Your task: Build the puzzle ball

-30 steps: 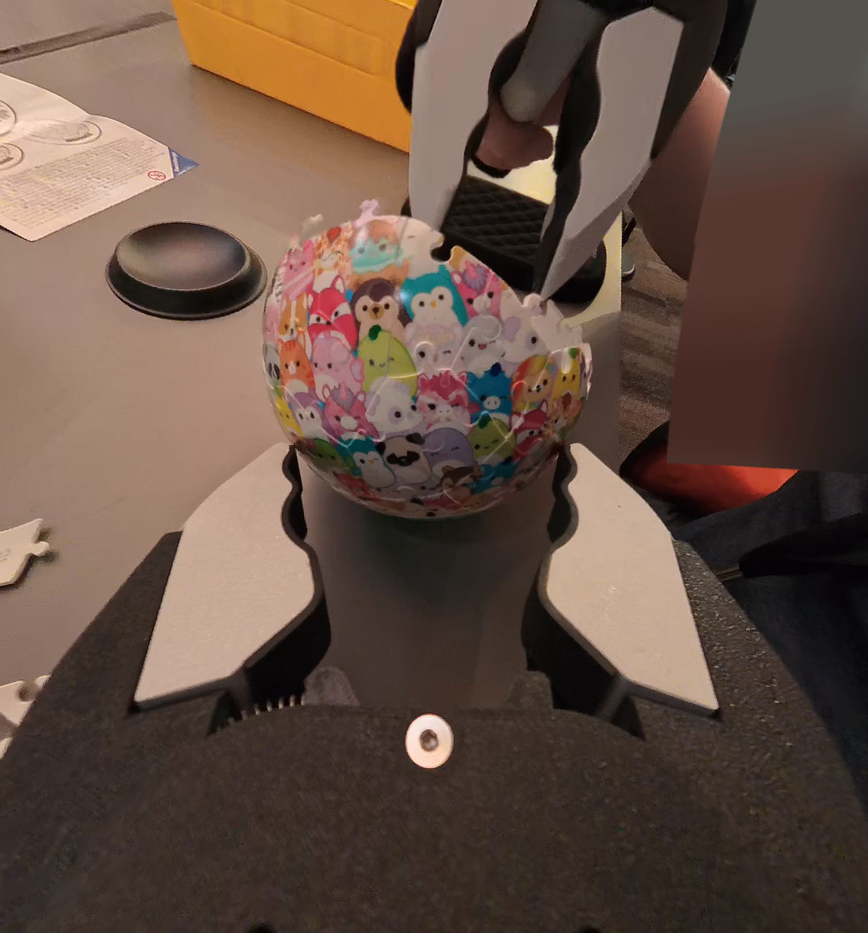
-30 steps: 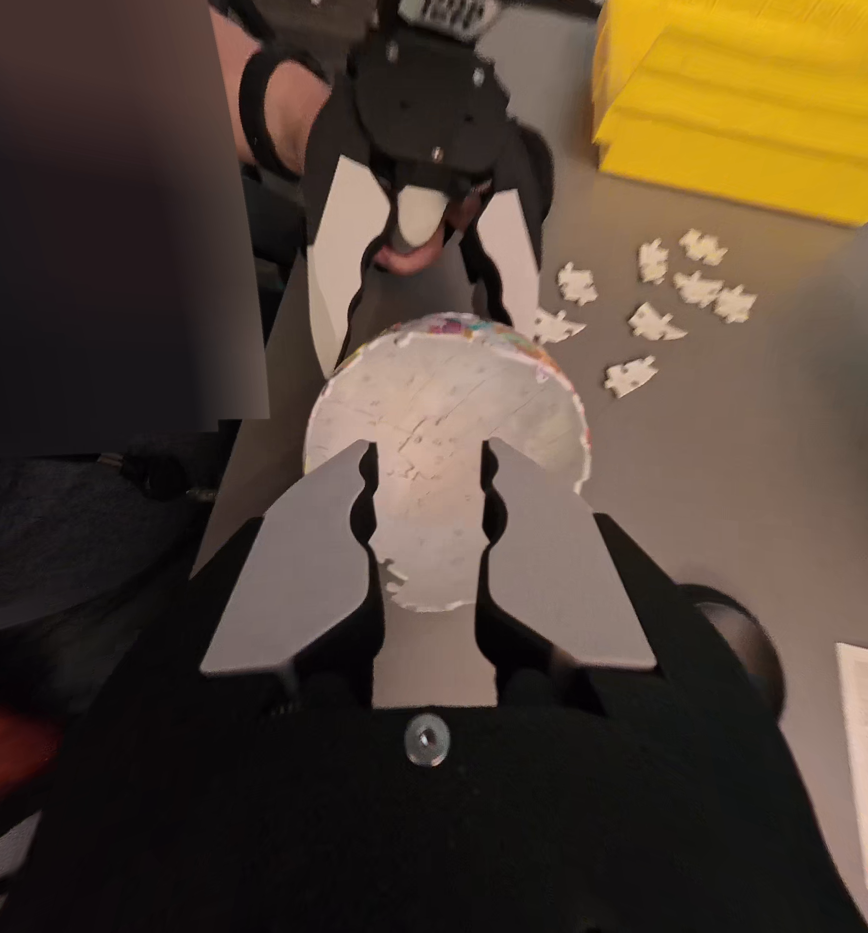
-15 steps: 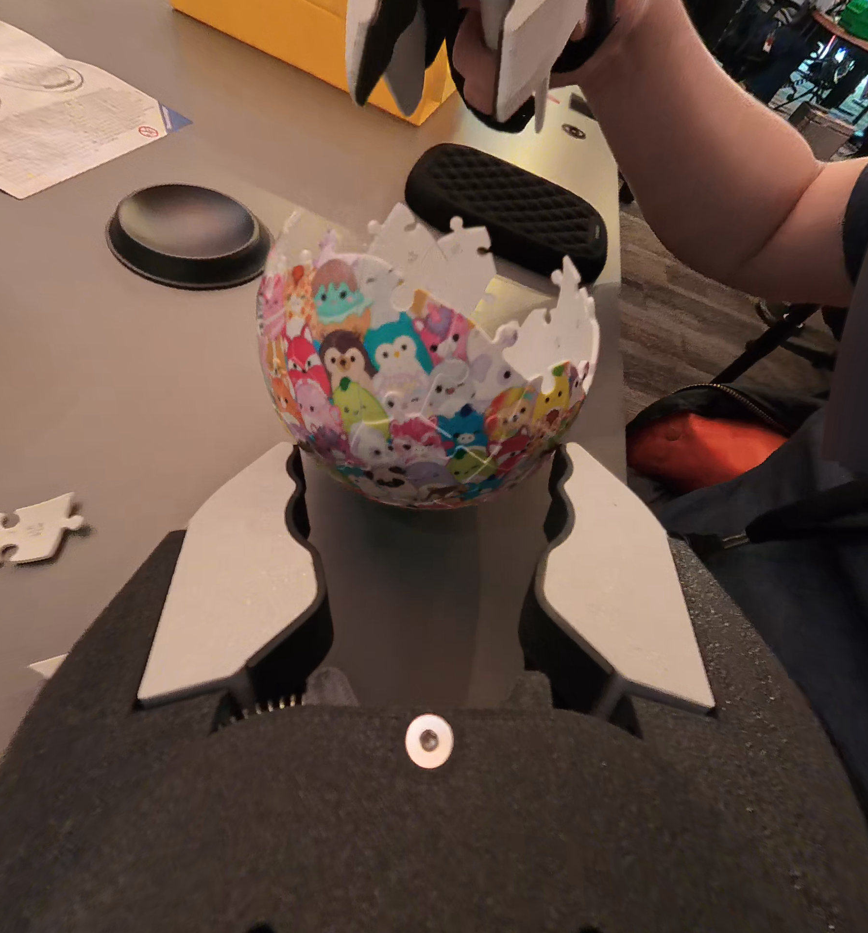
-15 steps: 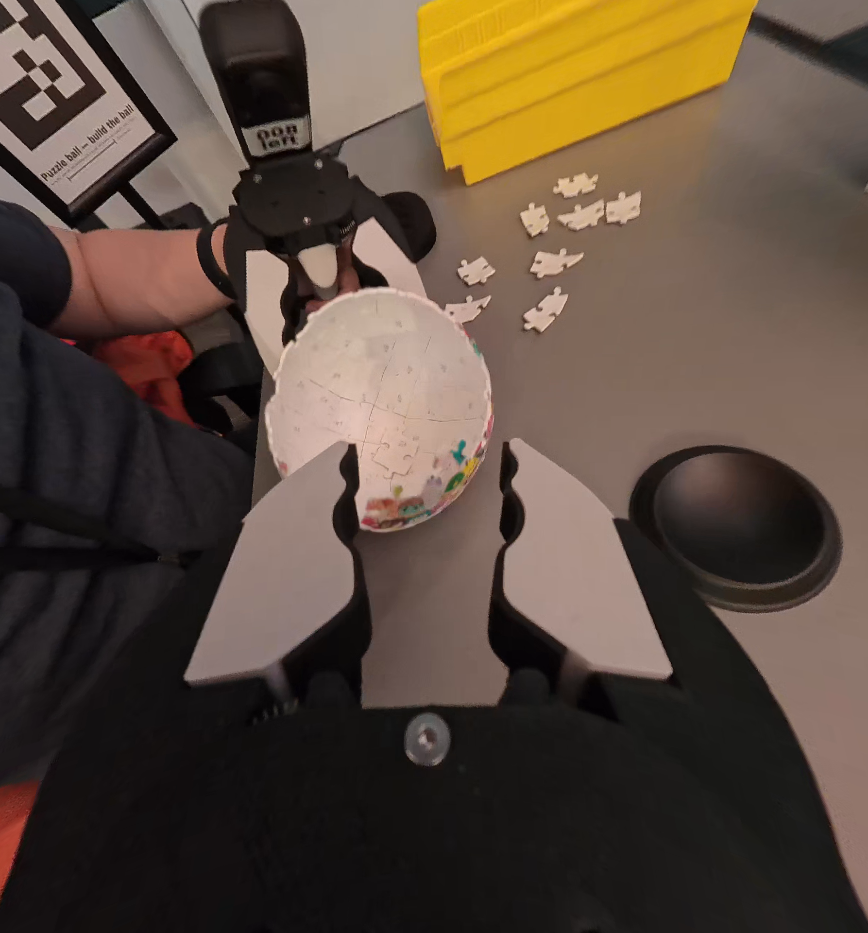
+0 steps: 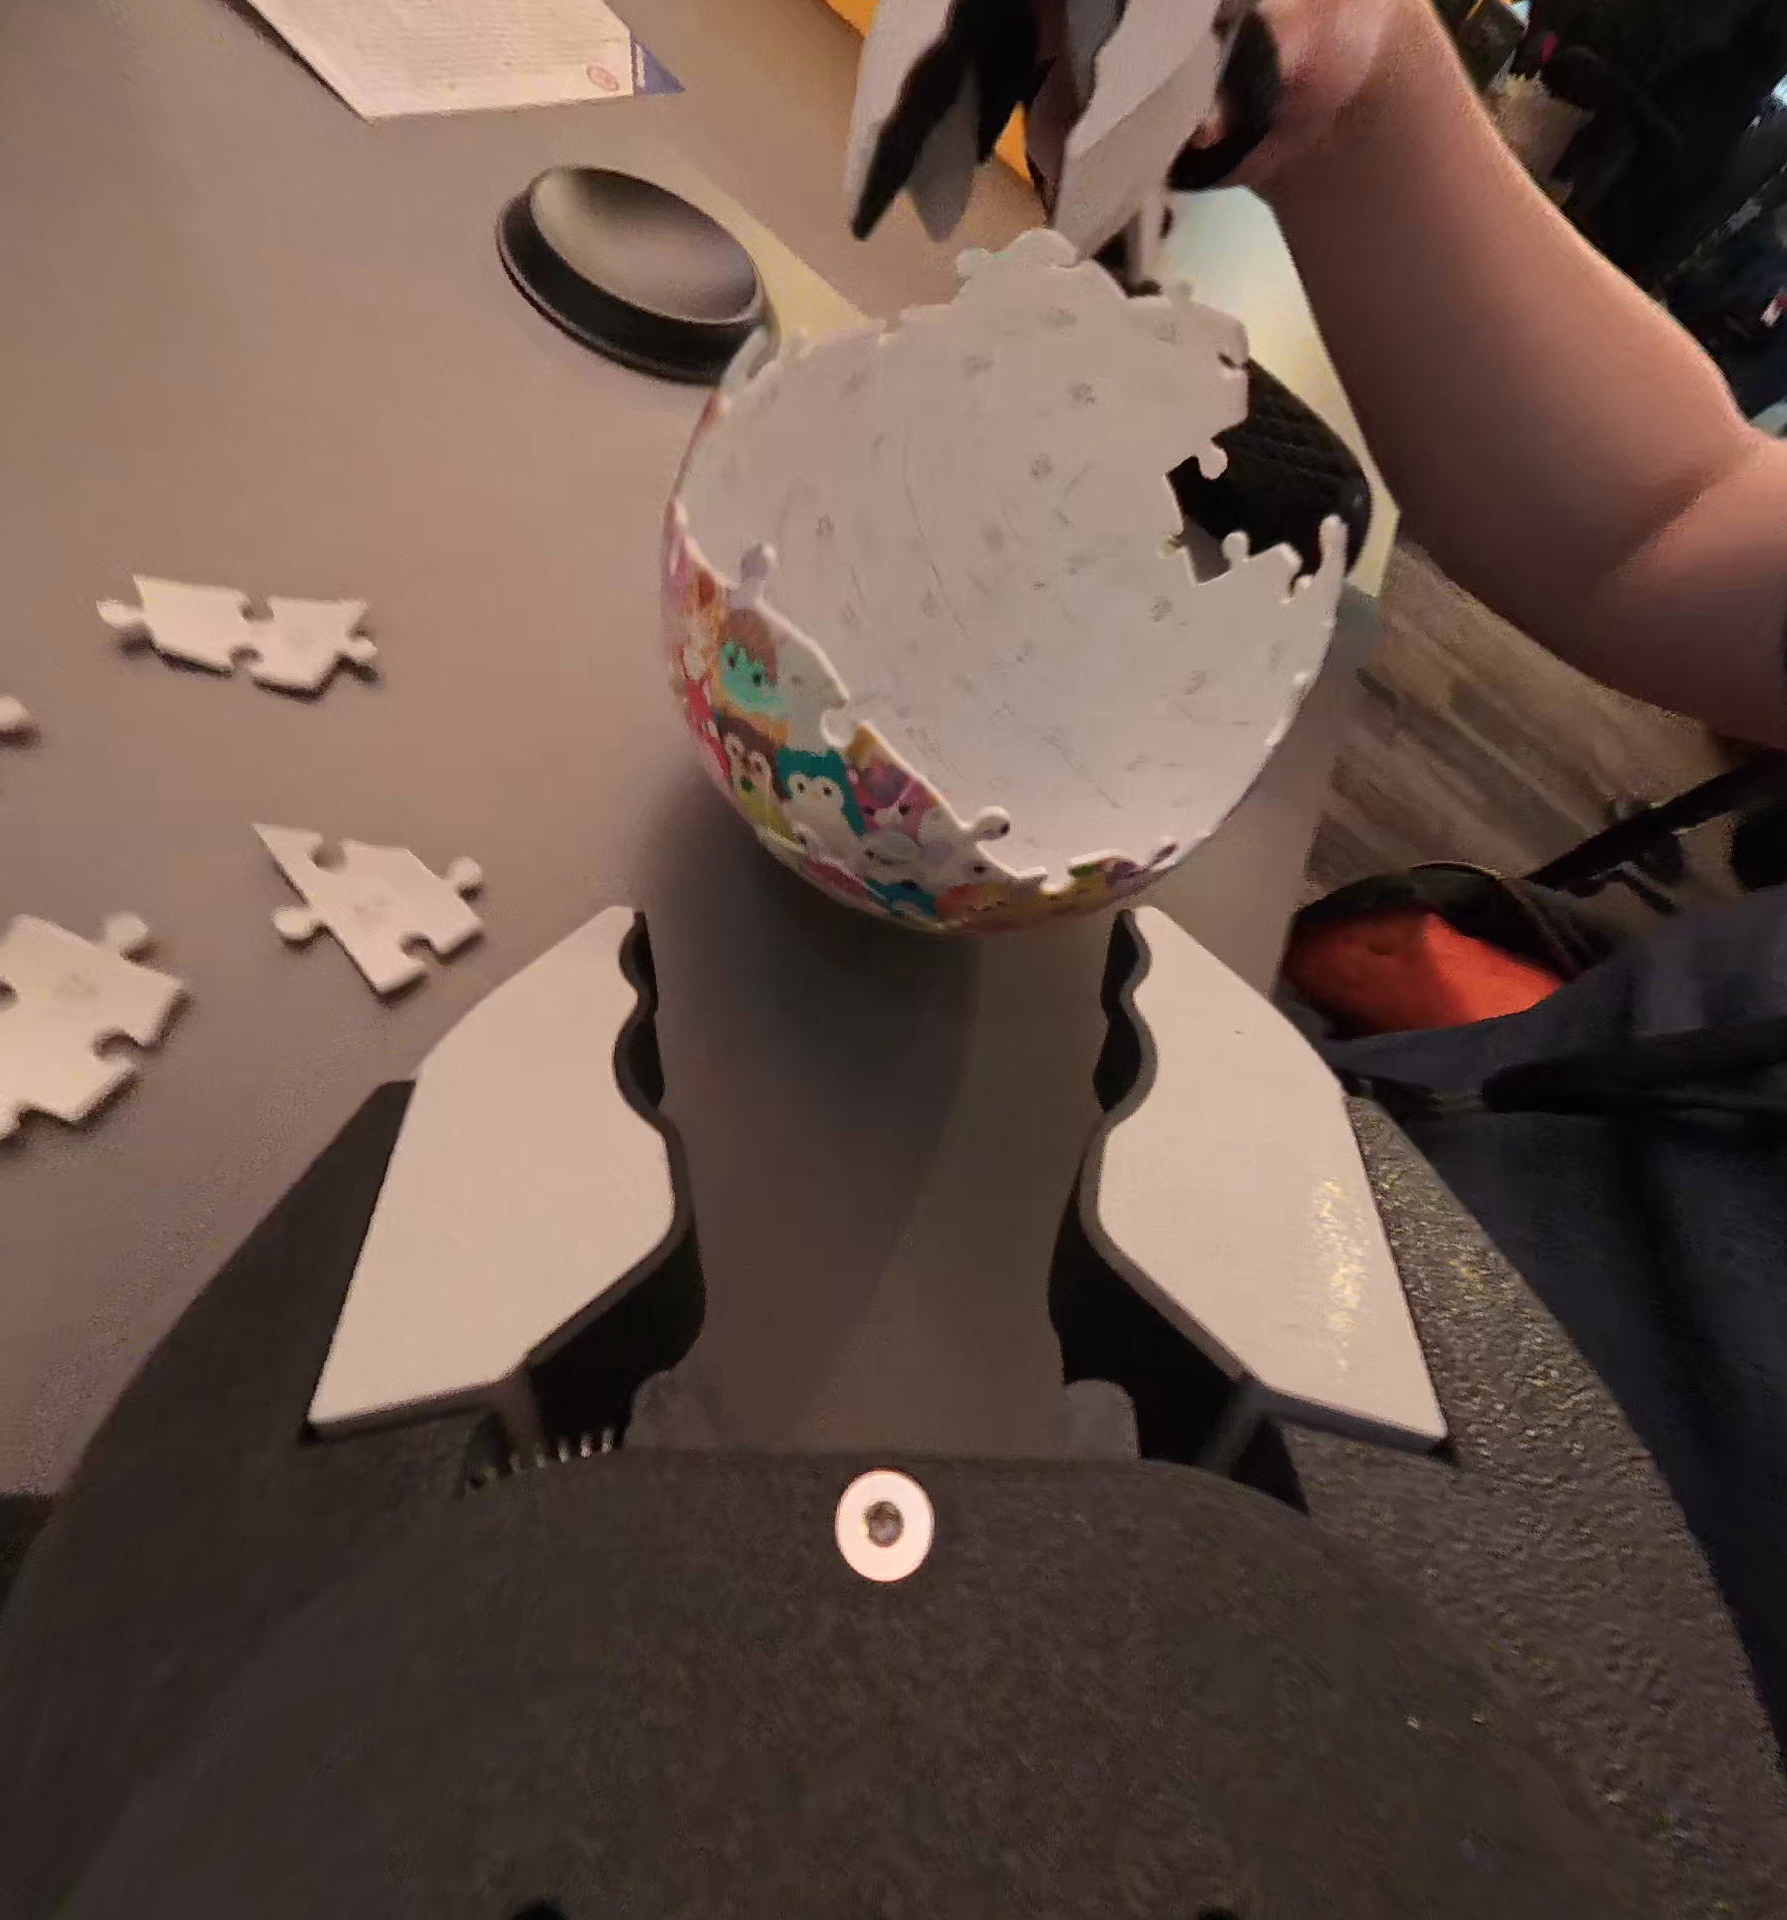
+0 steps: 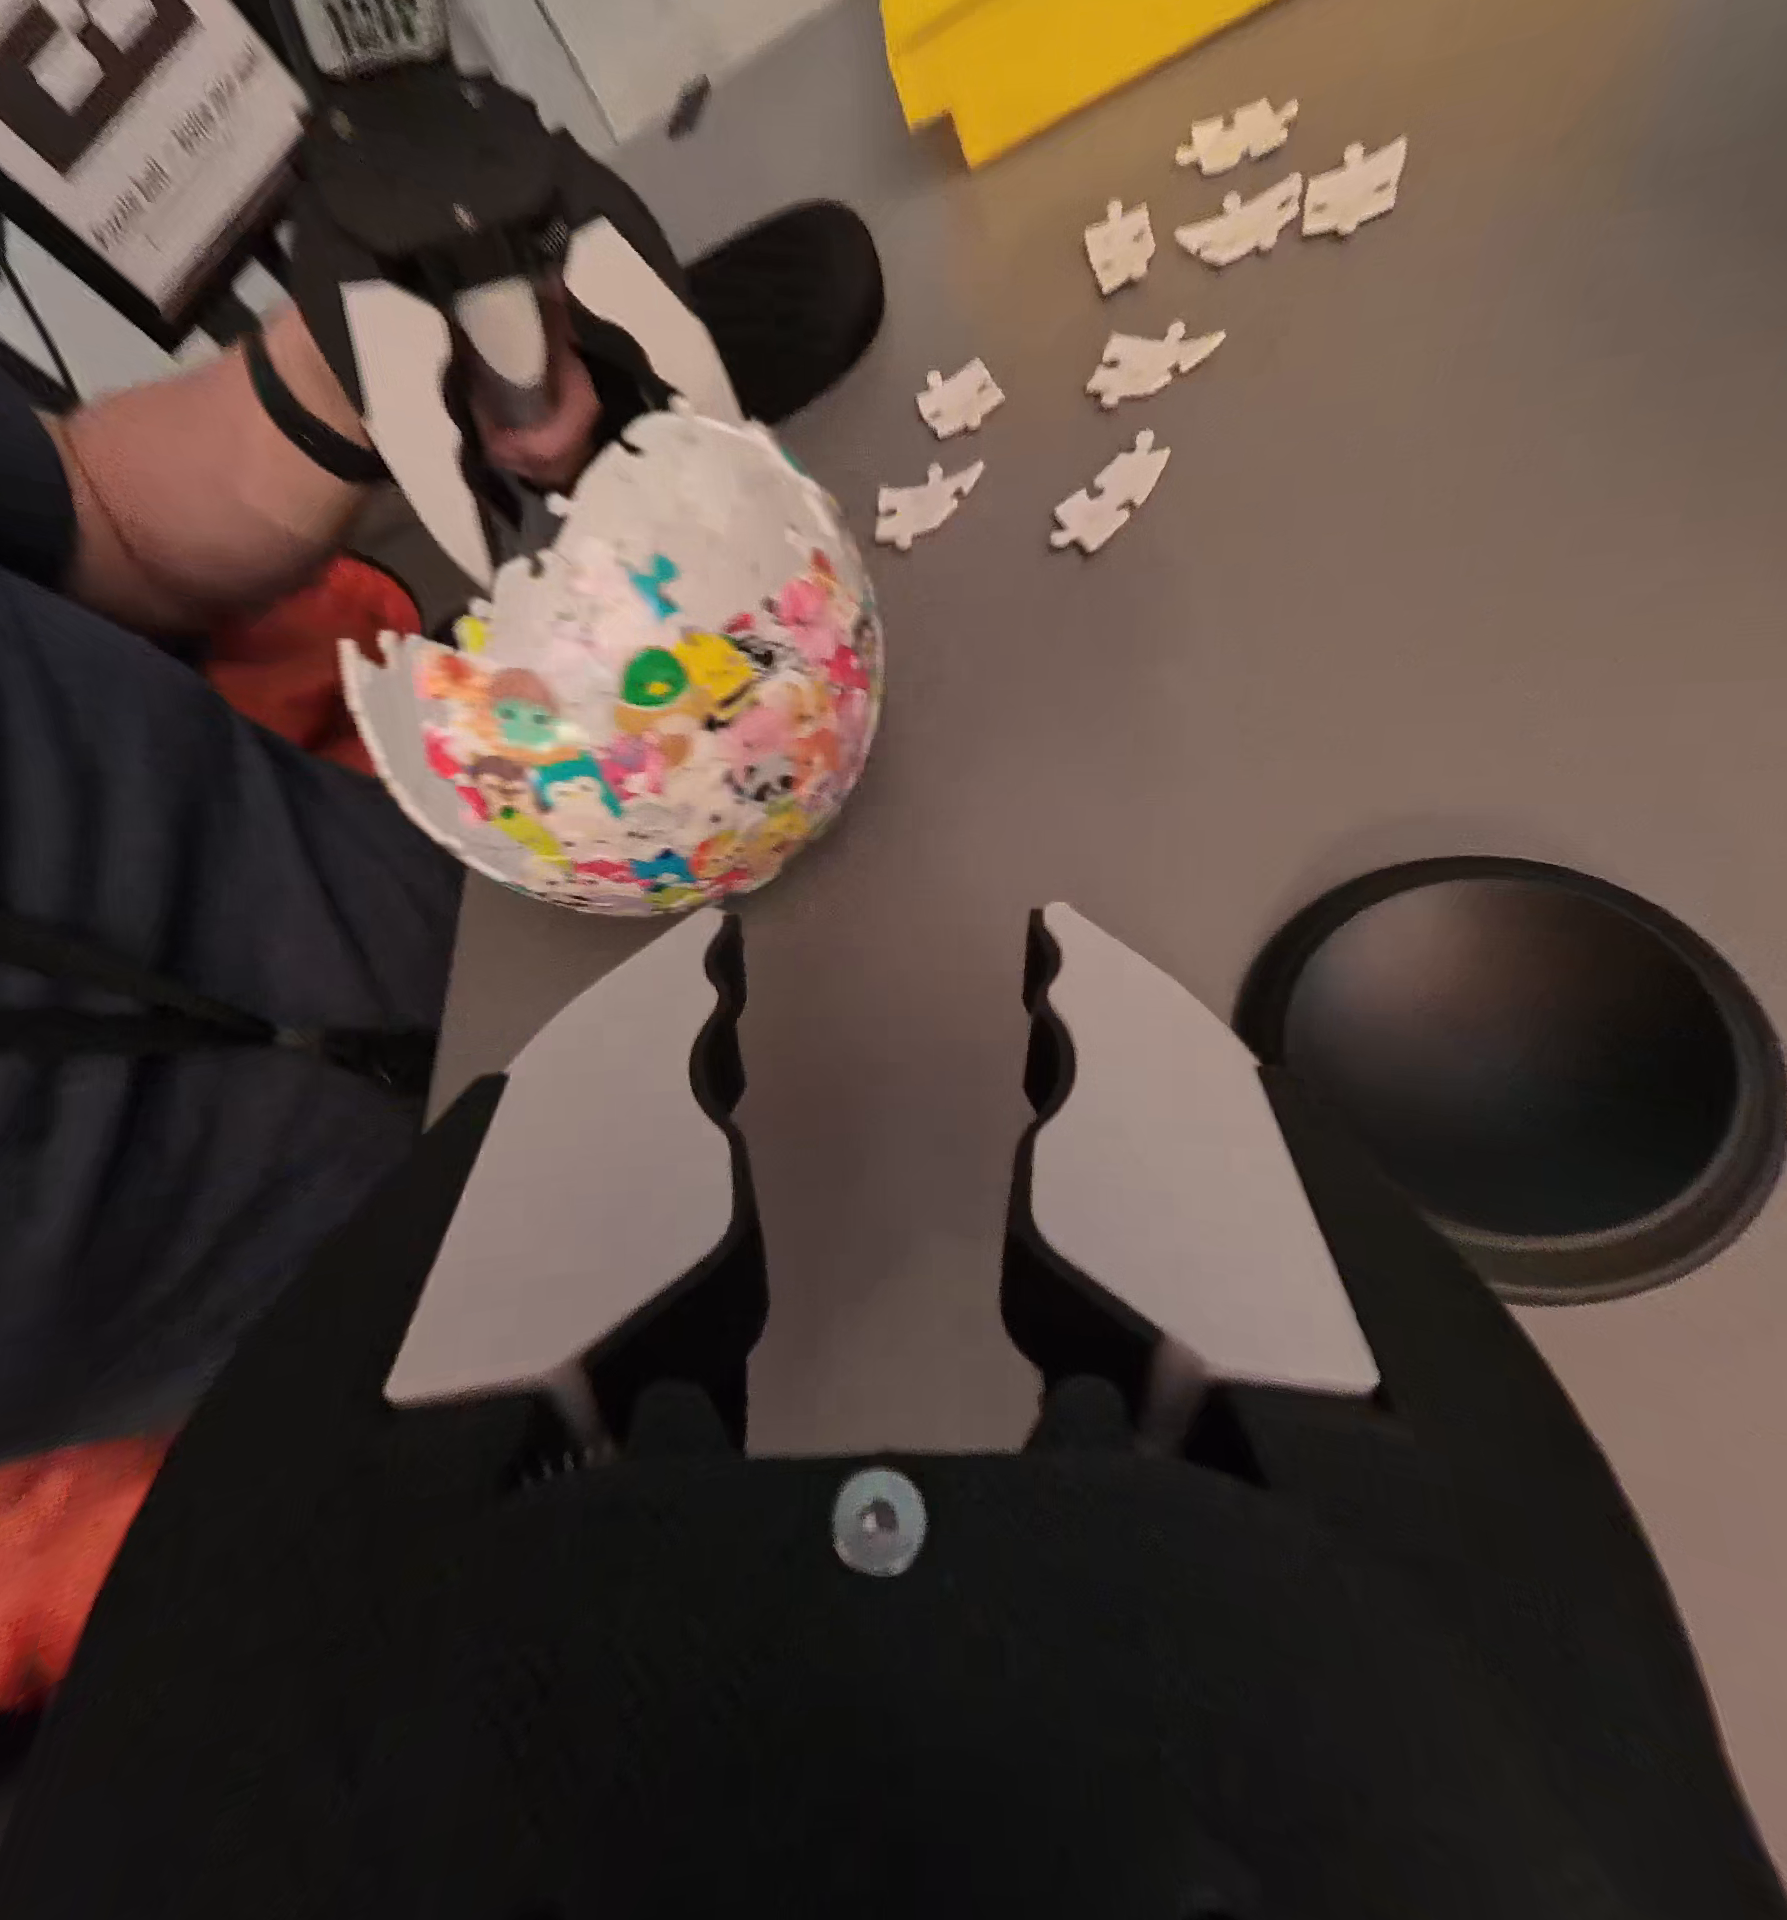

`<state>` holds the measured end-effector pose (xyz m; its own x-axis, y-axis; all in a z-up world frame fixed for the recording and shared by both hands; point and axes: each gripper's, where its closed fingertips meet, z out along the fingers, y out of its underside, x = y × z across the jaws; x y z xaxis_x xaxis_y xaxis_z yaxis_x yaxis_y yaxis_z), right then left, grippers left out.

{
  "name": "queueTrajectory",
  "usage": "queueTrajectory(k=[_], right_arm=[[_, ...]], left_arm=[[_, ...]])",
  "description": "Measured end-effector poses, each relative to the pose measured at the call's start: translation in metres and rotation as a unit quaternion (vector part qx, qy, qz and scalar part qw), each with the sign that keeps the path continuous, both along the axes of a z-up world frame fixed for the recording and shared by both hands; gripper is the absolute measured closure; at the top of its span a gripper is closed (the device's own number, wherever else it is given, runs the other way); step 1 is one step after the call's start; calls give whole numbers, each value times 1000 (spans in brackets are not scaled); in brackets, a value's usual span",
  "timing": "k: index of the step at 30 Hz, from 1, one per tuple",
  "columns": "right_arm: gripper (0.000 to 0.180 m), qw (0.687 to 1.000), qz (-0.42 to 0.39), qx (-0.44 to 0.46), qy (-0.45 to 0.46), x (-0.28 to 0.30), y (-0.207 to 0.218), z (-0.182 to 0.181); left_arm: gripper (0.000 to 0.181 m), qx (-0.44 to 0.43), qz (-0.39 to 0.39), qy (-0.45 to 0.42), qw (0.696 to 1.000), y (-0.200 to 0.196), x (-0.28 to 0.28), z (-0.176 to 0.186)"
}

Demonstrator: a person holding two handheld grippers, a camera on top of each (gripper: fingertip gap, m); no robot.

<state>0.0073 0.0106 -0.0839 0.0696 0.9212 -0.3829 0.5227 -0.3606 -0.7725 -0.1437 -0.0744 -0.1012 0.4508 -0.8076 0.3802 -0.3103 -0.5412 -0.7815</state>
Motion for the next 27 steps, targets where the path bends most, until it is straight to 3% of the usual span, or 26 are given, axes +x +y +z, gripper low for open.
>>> queueTrajectory(k=[11,27], right_arm=[[129,989,109,92,-49,-28,-1,-27],[133,979,156,119,-55,-25,-40,-32]], left_arm=[[104,-71,-51,62,994,-63,24,-22],[95,-47,0,-16,999,-41,46,-4]])
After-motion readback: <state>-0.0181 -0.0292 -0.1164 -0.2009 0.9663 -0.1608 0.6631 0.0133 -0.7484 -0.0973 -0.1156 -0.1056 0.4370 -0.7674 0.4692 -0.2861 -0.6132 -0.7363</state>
